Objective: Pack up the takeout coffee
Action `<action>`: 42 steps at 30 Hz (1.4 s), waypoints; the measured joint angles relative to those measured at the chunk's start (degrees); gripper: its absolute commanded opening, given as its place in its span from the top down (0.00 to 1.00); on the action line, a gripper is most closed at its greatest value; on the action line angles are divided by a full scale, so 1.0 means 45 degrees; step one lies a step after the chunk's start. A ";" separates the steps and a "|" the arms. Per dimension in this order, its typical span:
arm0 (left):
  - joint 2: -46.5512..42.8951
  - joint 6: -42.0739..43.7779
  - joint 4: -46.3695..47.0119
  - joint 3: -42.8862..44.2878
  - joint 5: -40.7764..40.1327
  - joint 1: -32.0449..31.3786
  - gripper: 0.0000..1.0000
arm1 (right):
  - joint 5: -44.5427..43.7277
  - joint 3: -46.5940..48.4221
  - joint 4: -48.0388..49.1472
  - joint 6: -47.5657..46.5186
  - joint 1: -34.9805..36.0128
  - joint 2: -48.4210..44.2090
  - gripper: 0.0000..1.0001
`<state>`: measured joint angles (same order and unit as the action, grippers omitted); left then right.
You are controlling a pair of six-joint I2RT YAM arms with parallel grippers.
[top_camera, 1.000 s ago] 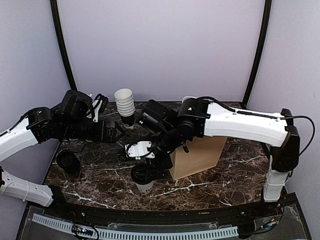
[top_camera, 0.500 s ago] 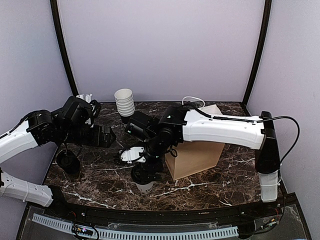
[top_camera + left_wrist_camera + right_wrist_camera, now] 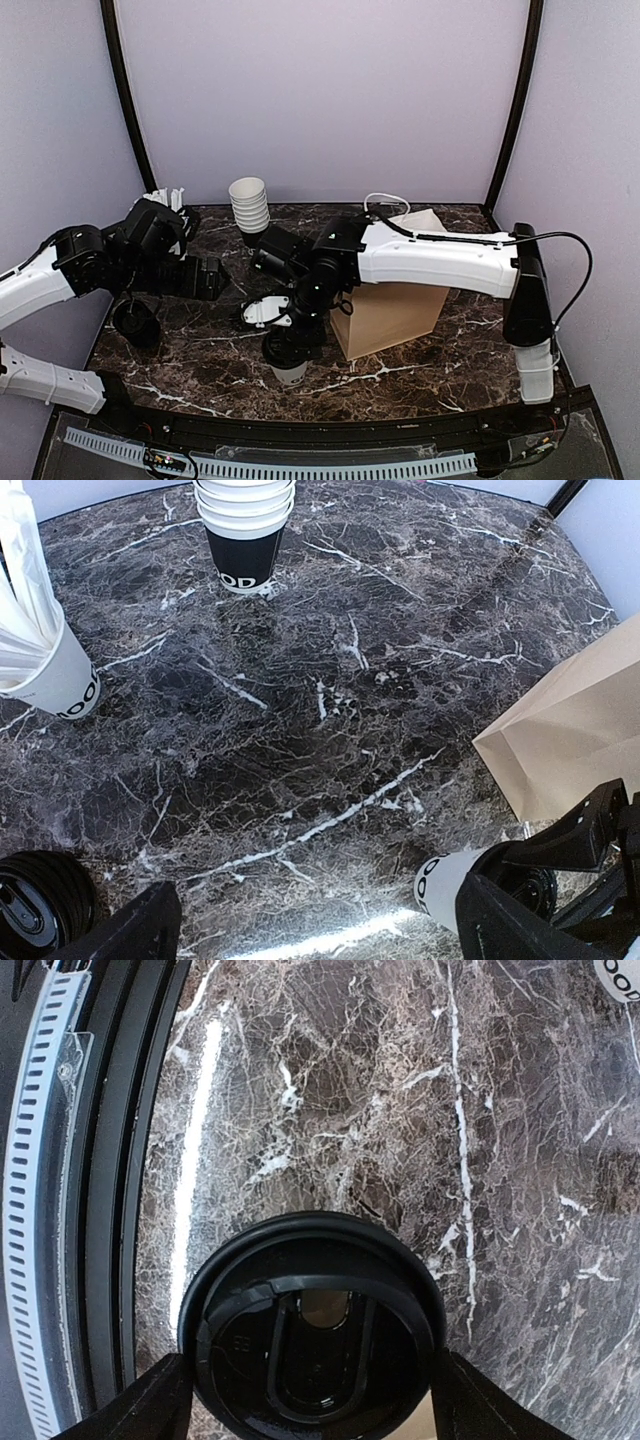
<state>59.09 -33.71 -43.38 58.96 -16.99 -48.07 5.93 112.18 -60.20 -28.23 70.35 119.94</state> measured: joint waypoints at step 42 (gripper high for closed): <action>0.0010 0.0005 0.0296 -0.0282 0.0155 0.0000 0.01 | 0.0413 0.0733 -0.0636 0.0112 -0.0039 0.0267 0.01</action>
<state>59.13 -33.69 -42.04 57.69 -16.29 -48.07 7.79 115.48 -63.07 -27.73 70.17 121.14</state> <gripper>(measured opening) 0.989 0.986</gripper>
